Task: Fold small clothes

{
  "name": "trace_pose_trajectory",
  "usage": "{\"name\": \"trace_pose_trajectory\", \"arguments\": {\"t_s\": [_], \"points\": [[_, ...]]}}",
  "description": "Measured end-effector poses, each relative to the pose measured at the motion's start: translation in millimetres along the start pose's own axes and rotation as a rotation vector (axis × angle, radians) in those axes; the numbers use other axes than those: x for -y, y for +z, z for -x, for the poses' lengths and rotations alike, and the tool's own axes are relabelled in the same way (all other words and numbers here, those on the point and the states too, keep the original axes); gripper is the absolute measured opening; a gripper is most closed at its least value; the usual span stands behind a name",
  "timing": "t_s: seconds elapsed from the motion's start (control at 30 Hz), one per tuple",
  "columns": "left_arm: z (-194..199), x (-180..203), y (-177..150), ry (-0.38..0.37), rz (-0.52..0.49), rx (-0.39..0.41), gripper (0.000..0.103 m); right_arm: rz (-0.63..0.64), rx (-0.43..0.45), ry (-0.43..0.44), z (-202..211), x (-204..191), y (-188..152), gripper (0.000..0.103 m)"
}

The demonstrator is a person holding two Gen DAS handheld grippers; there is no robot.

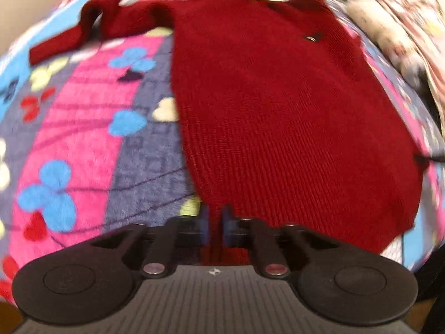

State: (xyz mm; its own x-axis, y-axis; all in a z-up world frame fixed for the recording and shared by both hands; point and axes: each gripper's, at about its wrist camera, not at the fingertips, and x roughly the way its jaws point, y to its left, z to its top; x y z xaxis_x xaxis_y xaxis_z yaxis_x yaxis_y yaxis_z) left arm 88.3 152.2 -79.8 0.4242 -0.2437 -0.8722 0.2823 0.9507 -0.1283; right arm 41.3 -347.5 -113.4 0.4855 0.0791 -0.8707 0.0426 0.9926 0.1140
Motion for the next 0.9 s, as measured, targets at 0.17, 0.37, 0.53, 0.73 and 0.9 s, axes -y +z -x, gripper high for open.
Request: {"name": "trace_pose_trajectory", "arguments": {"t_s": [0.17, 0.37, 0.53, 0.73, 0.9], "points": [[46, 3, -11, -0.267, -0.013, 0.150, 0.005, -0.147, 0.213, -0.024, 54, 25, 2, 0.005], [20, 5, -19, 0.008, -0.122, 0.004, 0.008, -0.122, 0.085, -0.073, 32, 27, -4, 0.006], [40, 2, -9, -0.035, -0.065, 0.138, 0.013, -0.106, 0.196, -0.259, 43, 14, -1, 0.012], [31, 21, 0, -0.080, -0.110, 0.115, 0.030, -0.105, 0.255, 0.038, 51, -4, -1, 0.034], [-1, 45, -5, 0.024, -0.212, -0.035, 0.043, 0.075, -0.047, 0.003, 4, -40, -19, 0.039]]}}
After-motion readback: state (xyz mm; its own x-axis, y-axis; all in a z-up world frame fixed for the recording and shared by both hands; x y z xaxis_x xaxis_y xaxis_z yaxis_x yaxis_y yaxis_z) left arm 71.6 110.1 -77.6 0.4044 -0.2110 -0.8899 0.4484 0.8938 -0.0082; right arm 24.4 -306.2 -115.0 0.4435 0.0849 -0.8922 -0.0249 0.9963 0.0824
